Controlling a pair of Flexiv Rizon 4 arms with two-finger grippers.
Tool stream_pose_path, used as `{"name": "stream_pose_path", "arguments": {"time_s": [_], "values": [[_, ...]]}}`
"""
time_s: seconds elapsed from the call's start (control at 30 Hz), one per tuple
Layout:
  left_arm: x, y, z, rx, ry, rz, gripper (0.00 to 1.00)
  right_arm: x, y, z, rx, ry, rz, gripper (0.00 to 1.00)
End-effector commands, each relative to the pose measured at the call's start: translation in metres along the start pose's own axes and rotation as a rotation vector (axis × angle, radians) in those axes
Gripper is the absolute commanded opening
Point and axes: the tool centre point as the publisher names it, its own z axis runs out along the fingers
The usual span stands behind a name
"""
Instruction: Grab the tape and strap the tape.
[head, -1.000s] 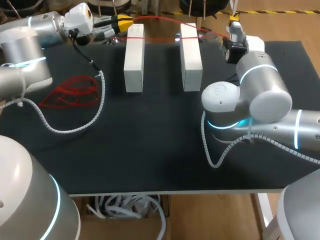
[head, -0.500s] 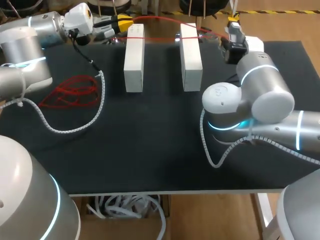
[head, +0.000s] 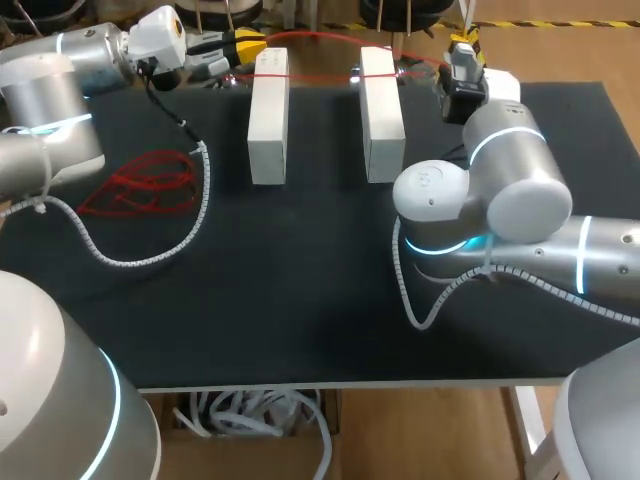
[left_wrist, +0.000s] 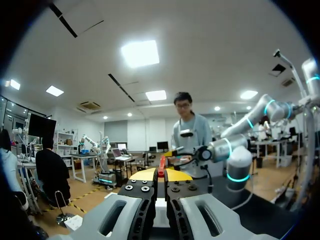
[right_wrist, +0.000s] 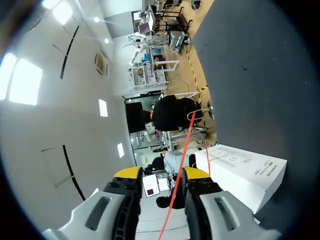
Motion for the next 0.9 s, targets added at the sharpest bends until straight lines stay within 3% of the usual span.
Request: {"name": "stream_pose_path", "arguments": {"time_s": [0.03,0.27,0.33,0.43,0.47,0.53,0.57,0.9], "values": [[0.001,0.000,0.000,0.000,-0.002,0.001,0.00,-0.002,-0.001,0.002,-0.005,0.007,-0.011,0.00],[0.001,0.000,0.000,0.000,-0.002,0.001,0.00,-0.007,0.002,0.003,-0.076,0.114,-0.159,0.00],[0.001,0.000,0.000,0.000,-0.002,0.001,0.00,-0.009,0.000,0.005,-0.100,0.172,-0.259,0.00],[0.001,0.000,0.000,0.000,-0.002,0.001,0.00,-0.010,-0.002,0.005,-0.141,0.181,-0.465,0.00],[0.001,0.000,0.000,0.000,-0.002,0.001,0.00,-0.007,-0.004,0.005,-0.194,0.138,-0.514,0.00],[0.001,0.000,0.000,0.000,-0.002,0.001,0.00,-0.002,-0.006,0.002,-0.174,0.100,-0.656,0.00],[0.001,0.000,0.000,0.000,-0.002,0.001,0.00,0.004,-0.009,0.002,-0.208,0.016,-0.740,0.00],[0.001,0.000,0.000,0.000,-0.002,0.001,0.00,0.004,-0.009,0.002,-0.208,0.016,-0.740,0.00]]}}
